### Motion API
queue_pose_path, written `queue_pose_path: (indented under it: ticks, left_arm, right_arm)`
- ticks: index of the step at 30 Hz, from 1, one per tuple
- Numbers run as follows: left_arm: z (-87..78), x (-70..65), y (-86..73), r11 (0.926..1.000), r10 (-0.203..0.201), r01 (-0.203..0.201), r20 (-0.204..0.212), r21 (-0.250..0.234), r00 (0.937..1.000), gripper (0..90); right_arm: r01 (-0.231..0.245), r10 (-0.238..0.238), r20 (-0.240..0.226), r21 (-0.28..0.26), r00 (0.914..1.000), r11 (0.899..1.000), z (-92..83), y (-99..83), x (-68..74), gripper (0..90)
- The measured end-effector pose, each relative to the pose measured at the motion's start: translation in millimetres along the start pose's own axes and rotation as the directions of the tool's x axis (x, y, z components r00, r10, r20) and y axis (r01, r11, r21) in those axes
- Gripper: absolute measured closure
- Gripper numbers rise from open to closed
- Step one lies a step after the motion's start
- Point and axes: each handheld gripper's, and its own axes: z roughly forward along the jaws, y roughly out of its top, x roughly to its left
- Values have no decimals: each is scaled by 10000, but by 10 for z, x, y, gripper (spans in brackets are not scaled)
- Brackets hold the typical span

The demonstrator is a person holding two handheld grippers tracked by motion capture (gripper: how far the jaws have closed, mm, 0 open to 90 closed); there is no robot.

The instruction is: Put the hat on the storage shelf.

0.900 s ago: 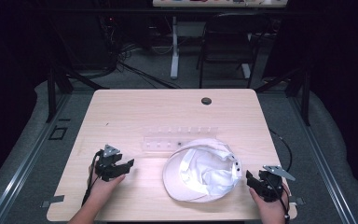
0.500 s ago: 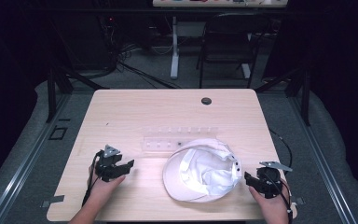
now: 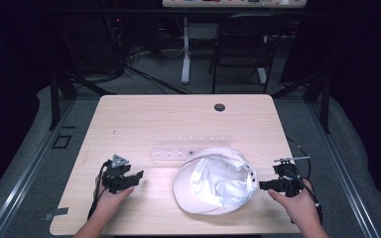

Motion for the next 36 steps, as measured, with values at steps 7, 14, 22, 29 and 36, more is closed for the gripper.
queue_pose_path:
  ticks: [7, 14, 22, 29, 36]
  left_arm:
    - [2, -3, 0, 10000, 9, -9, -22, 38, 10000, 419]
    - [6, -4, -1, 10000, 38, -38, -35, 47, 10000, 420]
    - [13, -2, -2, 10000, 7, -7, -56, 94, 10000, 420]
    - [14, -4, -2, 10000, 57, -57, -46, 75, 10000, 420]
    - [16, -3, -1, 9999, 84, -84, -39, 83, 10000, 420]
  right_arm:
    - [-192, 208, -458, 349, 9987, 9992, -159, 150, -18, 504]
    - [-254, 293, -914, 434, 9954, 9987, -374, 294, -3, 508]
    - [-270, 392, -1303, 937, 9907, 9952, -474, 416, 43, 499]
    - [-33, 253, -1582, 1379, 9871, 9904, -442, 483, 155, 483]
    - [382, -141, -1535, 1551, 9880, 9872, -365, 509, 280, 480]
